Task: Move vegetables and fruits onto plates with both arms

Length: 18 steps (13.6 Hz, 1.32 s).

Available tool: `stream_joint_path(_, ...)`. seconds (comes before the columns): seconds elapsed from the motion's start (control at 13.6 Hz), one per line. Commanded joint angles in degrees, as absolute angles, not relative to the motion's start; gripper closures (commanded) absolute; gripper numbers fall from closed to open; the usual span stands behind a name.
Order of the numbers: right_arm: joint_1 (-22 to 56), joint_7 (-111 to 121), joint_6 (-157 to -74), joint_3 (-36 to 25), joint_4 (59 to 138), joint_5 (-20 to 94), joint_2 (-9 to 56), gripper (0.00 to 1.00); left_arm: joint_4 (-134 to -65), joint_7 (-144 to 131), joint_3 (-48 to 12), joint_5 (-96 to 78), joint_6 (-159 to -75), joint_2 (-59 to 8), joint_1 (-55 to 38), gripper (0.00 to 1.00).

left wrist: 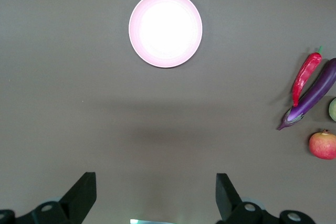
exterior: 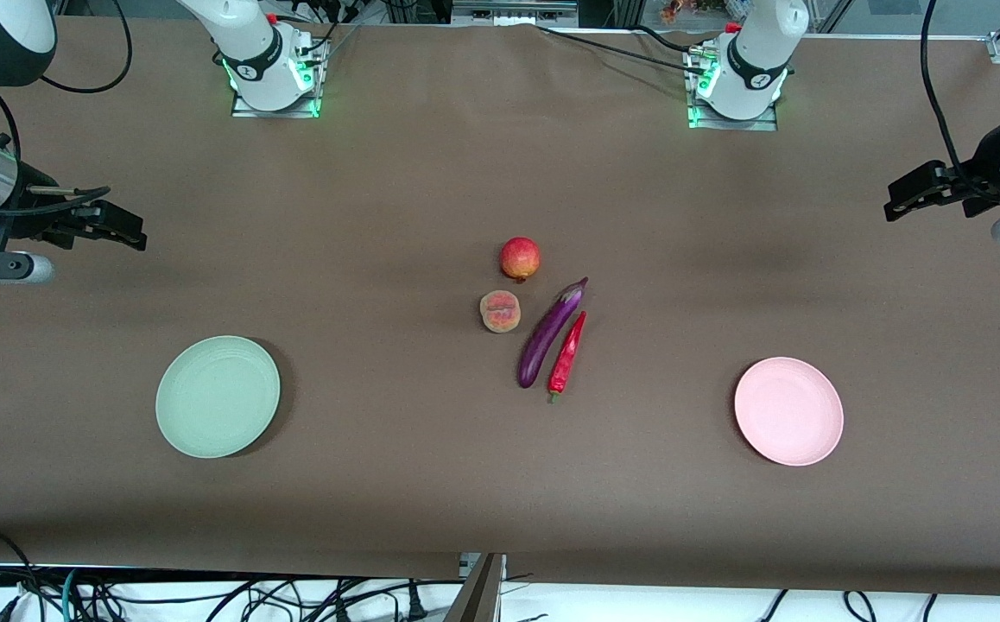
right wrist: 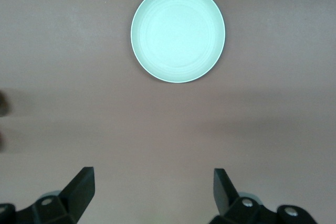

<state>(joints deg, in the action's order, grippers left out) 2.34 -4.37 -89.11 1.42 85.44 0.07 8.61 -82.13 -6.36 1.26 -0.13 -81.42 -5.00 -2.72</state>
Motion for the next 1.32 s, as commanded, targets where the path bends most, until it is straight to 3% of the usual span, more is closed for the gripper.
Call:
stream_joint_path(0.0, 1.76, -3.78, -89.3, 1.85, 85.17, 0.09, 8.61, 0.0, -81.91, -5.89, 0.97, 0.09, -81.83, -5.01, -2.64, 0.0)
stream_joint_path(1.25, 1.76, -3.6, -89.74, 1.85, 85.17, 0.0, 8.7, 0.0, -81.91, -5.89, 0.97, 0.09, -81.83, -5.1, -2.29, 0.0)
